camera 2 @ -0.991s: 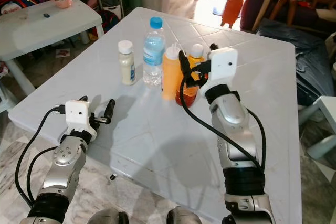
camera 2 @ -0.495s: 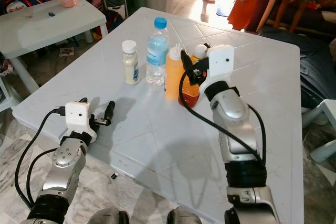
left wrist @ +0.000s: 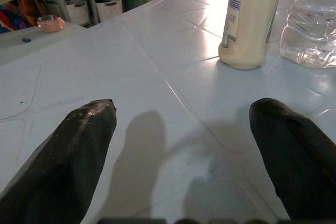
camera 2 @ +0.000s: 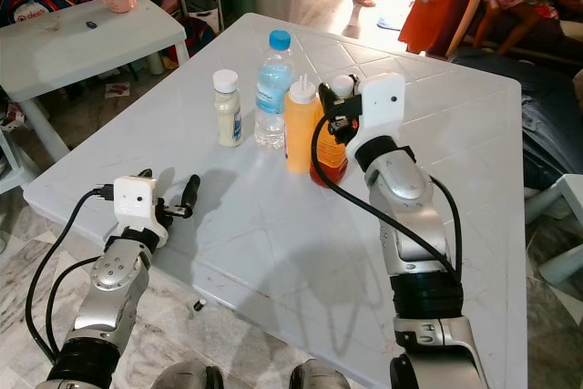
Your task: Restocking fridge
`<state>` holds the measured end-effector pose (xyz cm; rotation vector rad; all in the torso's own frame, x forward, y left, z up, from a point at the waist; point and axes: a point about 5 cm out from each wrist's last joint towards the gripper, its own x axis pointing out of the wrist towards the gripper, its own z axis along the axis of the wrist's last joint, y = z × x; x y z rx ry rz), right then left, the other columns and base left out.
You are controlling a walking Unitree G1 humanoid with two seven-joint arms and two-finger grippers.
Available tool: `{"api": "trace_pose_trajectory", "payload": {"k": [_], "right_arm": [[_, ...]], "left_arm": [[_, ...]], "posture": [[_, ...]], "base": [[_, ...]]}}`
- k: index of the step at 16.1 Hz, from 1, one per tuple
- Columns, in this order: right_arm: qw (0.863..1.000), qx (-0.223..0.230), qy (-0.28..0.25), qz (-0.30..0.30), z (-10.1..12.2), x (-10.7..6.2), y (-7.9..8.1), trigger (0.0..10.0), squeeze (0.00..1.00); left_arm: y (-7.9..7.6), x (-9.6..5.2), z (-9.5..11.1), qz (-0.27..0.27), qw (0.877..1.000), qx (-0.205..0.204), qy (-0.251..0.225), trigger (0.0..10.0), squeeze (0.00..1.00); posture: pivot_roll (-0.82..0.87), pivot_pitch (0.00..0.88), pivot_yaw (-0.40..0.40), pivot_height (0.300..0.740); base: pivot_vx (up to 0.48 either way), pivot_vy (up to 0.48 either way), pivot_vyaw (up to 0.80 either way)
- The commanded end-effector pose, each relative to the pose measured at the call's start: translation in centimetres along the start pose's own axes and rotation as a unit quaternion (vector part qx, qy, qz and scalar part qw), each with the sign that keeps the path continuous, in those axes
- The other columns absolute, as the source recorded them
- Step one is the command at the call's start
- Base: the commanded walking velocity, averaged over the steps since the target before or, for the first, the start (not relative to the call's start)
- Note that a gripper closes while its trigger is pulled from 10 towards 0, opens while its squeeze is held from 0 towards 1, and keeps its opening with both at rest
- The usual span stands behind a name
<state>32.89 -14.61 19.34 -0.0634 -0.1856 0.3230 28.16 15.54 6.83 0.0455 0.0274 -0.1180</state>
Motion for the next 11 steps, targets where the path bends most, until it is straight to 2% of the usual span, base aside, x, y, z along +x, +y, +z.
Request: {"api": "trace_pose_trajectory", "payload": {"k": [1, 4, 5, 8, 9, 10, 11], "right_arm": [[1.0, -0.001, 0.019, -0.014, -0.5, 0.0, -0.6, 0.0, 0.0], [1.0, 0.004, 0.021, -0.015, -0.4, 0.0, -0.6, 0.0, 0.0], [0.999, 0.014, 0.026, -0.015, -0.6, -0.1, 0.3, 0.0, 0.0], [0.999, 0.019, 0.03, -0.02, -0.8, -0.4, 1.2, 0.0, 0.0], [0.999, 0.022, 0.025, -0.024, -1.0, -1.0, 2.4, 0.0, 0.0], [0.999, 0.023, 0.024, -0.023, -1.0, -1.0, 2.5, 0.0, 0.0], [0.999, 0.024, 0.021, -0.018, -0.9, -1.1, 2.8, 2.4, 0.0]], "left_arm": [[0.1, -0.1, 0.1, -0.002, 1.0, 0.0, 0.001, 10.0, 0.0], [0.1, -0.1, 0.1, -0.001, 1.0, 0.0, 0.002, 10.0, 0.0], [0.3, 0.3, -0.2, 0.019, 1.0, 0.004, 0.02, 10.0, 0.0], [0.5, 0.4, 0.0, 0.028, 0.999, -0.004, 0.023, 10.0, 0.0], [0.7, 0.5, -0.1, 0.026, 0.999, -0.002, 0.027, 10.0, 0.0], [0.6, 0.5, -0.1, 0.025, 0.999, -0.002, 0.027, 10.0, 0.0], [0.6, 0.5, -0.1, 0.023, 0.999, -0.002, 0.026, 10.0, 0.0]], "posture": [[-0.04, 0.016, -0.029, 0.74], [-0.04, 0.017, -0.028, 0.74], [-0.04, 0.021, -0.023, 0.74], [-0.04, 0.024, -0.015, 0.74], [-0.05, 0.019, -0.006, 0.74], [-0.05, 0.019, -0.006, 0.74], [-0.05, 0.017, -0.004, 0.74]], "base": [[0.0, 0.0, 0.0], [0.0, 0.0, 0.0], [0.0, 0.0, 0.0], [0.0, 0.0, 0.0], [-0.281, 0.0, 0.0], [-0.289, 0.0, 0.0], [-0.289, 0.0, 0.0]]}}
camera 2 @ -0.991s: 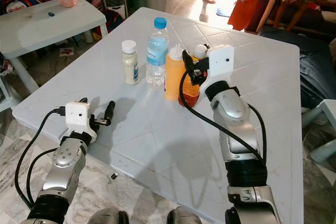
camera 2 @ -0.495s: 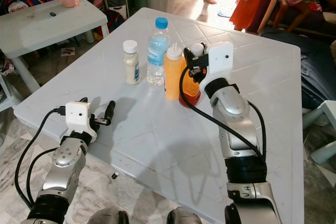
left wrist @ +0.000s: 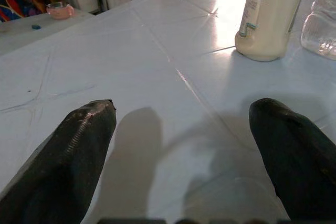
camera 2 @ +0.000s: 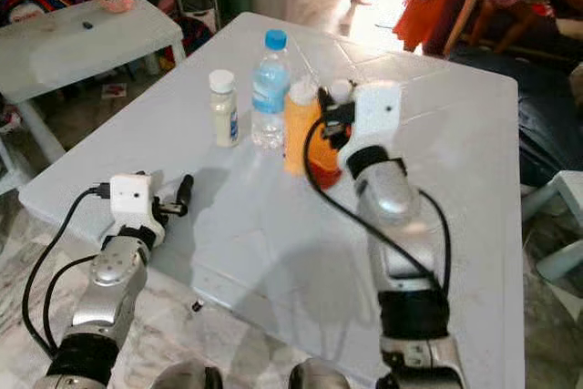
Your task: Restocking fridge
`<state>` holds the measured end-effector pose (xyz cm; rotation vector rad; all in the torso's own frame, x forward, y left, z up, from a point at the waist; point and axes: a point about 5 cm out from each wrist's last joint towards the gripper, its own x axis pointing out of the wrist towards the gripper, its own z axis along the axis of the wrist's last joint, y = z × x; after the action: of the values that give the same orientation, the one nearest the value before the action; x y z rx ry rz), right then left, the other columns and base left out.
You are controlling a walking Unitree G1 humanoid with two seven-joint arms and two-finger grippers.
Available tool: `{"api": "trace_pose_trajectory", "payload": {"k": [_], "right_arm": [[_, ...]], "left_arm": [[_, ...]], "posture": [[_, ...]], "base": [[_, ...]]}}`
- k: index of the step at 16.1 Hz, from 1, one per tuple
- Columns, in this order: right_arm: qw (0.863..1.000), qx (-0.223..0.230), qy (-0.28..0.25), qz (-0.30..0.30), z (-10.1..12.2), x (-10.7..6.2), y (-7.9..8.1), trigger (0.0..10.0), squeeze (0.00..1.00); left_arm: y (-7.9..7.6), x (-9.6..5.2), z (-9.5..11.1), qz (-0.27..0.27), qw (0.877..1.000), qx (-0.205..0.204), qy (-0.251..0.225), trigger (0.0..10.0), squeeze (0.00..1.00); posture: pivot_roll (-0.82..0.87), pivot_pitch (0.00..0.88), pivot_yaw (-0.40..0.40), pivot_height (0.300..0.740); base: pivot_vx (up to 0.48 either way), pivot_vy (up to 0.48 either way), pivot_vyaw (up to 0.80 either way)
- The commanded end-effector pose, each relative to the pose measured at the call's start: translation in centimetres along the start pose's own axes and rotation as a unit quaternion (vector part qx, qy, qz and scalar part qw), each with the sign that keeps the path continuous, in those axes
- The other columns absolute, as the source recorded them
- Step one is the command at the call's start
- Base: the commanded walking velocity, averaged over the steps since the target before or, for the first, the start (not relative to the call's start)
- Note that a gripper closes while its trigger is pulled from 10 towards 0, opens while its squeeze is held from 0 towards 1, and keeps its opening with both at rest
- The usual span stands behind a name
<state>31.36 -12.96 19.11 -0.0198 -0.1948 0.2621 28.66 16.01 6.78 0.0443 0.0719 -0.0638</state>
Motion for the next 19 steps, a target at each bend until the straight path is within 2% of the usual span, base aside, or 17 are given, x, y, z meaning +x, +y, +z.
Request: {"api": "trace_pose_trajectory", "payload": {"k": [1, 2, 5, 9, 15, 19], "right_arm": [[0.999, 0.007, 0.028, 0.016, -1.0, -0.3, 0.8, 2.4, 0.0], [0.999, 0.015, 0.028, 0.024, -1.1, -0.4, 1.1, 10.0, 0.0], [0.999, 0.028, 0.03, 0.027, -1.0, -0.4, 1.4, 10.0, 0.0], [0.998, 0.023, 0.025, 0.045, -0.8, -0.8, 1.9, 10.0, 0.0], [0.994, 0.002, 0.03, 0.105, -1.7, -2.6, 3.3, 10.0, 0.0], [0.997, 0.008, 0.021, 0.069, -2.6, -2.8, 3.6, 10.0, 0.0]], "left_arm": [[0.0, 0.1, 0.0, -0.004, 1.0, 0.0, 0.003, 10.0, 0.0], [-0.1, 0.0, -0.1, -0.005, 1.0, -0.003, 0.005, 10.0, 0.0], [-0.4, 0.0, -0.2, -0.006, 1.0, -0.006, 0.011, 10.0, 0.0], [-0.5, 0.2, -0.3, -0.009, 1.0, -0.007, 0.015, 10.0, 0.0], [-0.5, 0.1, -0.5, -0.01, 1.0, -0.006, 0.022, 10.0, 0.0], [-0.4, -0.1, -0.8, -0.006, 1.0, -0.008, 0.024, 10.0, 0.0]], "posture": [[-0.05, 0.017, -0.005, 0.74], [-0.05, 0.006, -0.006, 0.74], [-0.06, 0.0, -0.006, 0.74], [-0.06, 0.0, -0.007, 0.74], [-0.06, 0.0, -0.002, 0.74], [-0.04, 0.0, -0.017, 0.74]], "base": [[-0.289, 0.0, 0.0], [-0.304, 0.0, 0.0], [-0.336, 0.0, 0.0], [-0.361, 0.0, 0.0], [-0.377, 0.0, 0.0], [-0.37, 0.0, 0.0]]}}
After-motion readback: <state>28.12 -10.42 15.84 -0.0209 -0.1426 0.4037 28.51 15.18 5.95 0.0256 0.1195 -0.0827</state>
